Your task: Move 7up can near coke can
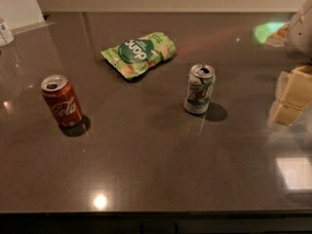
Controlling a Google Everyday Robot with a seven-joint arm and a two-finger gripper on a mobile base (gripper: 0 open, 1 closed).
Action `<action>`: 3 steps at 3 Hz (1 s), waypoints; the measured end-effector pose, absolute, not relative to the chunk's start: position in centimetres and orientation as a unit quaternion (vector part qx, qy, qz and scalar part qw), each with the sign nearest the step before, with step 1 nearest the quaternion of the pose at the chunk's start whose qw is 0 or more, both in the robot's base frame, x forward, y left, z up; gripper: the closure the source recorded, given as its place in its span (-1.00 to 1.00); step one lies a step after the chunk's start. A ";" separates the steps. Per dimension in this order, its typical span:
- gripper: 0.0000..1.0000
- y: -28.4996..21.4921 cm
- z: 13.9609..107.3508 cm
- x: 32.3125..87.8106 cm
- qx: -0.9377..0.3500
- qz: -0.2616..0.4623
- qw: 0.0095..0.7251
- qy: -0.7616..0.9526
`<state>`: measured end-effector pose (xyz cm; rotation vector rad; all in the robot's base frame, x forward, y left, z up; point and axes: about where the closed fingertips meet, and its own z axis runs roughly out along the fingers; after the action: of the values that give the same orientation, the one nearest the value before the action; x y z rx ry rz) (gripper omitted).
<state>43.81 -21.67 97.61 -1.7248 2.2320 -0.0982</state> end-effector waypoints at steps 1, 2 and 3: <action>-1.00 -21.7 97.6 43.8 -0.603 -0.034 0.159 0.781; -1.00 -21.1 97.2 44.9 -0.598 -0.024 0.155 0.786; -1.00 -19.9 96.4 46.8 -0.585 -0.009 0.162 0.794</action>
Offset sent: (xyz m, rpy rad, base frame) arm 0.0266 0.0125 -0.0168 0.0366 0.0767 -0.0345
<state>46.79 -19.87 96.43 -1.6705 2.2658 -0.0244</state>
